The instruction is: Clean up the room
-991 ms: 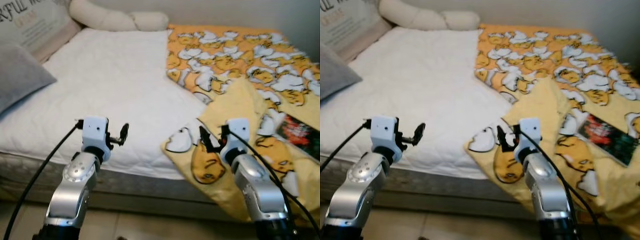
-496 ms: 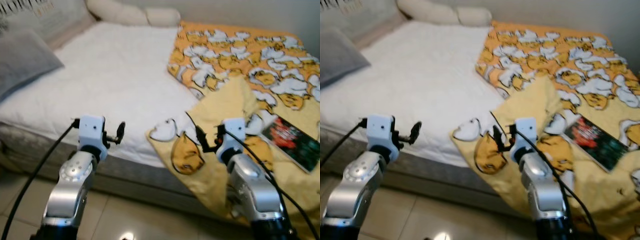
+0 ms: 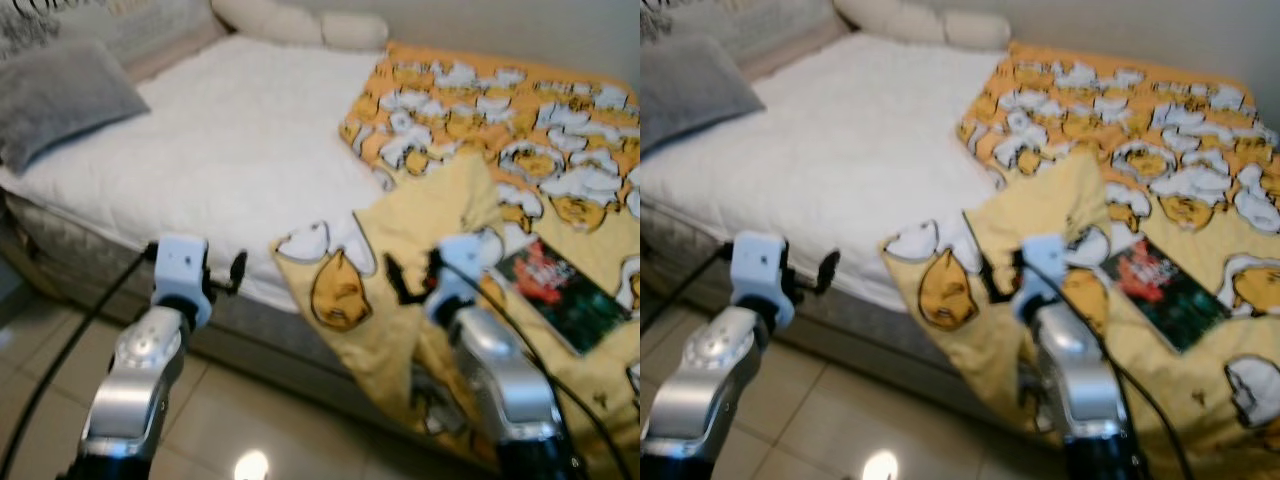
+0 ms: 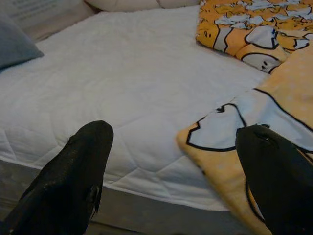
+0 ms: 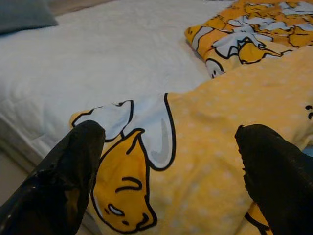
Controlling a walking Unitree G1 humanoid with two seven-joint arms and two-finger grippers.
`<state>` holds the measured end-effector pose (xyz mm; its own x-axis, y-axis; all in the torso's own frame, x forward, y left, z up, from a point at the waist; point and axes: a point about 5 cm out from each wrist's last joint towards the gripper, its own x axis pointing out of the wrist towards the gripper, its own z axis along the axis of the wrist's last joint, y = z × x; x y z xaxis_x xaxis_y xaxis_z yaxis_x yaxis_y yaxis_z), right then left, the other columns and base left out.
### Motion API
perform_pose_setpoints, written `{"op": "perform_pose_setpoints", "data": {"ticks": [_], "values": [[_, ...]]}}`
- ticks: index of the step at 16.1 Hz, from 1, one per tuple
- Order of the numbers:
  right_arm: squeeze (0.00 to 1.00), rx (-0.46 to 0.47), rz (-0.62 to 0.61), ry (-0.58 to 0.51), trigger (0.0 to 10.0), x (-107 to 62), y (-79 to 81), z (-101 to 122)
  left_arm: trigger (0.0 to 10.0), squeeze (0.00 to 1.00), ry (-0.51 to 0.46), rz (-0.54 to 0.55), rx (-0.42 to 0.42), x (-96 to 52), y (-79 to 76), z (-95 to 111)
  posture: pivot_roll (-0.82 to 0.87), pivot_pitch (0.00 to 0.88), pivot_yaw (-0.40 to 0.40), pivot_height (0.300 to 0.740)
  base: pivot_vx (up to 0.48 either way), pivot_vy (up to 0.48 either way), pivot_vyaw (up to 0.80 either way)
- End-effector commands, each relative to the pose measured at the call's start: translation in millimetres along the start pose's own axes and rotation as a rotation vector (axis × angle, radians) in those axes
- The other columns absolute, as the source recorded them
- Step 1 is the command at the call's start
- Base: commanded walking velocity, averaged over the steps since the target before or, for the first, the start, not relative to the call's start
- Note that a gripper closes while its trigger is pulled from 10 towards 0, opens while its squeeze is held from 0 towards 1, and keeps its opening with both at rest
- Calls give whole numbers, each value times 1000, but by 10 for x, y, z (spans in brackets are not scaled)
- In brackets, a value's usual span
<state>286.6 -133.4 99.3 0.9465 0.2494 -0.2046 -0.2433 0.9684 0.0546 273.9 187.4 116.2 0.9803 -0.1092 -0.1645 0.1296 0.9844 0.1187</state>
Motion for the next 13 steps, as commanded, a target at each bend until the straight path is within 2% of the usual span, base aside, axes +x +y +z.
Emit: {"op": "perform_pose_setpoints", "data": {"ticks": [1, 12, 13], "values": [[0, -10, -29, 7, 10000, -17, -90, -1, 10000, 1000, -13, -17, 6, 21, -37, 41, -90, 0, 12, 740, 0, -352, 800], [0, -4, -23, 14, 10000, 5, -69, -24, 10000, 1000, -11, -34, 28, 38, -36, 47, -92, 0, 17, 740, 0, -353, 800], [0, 1, -24, 22, 10000, 5, -70, -38, 10000, 1000, -11, -35, 30, 40, -30, 46, -92, 0, 19, 740, 0, -352, 0]]}}
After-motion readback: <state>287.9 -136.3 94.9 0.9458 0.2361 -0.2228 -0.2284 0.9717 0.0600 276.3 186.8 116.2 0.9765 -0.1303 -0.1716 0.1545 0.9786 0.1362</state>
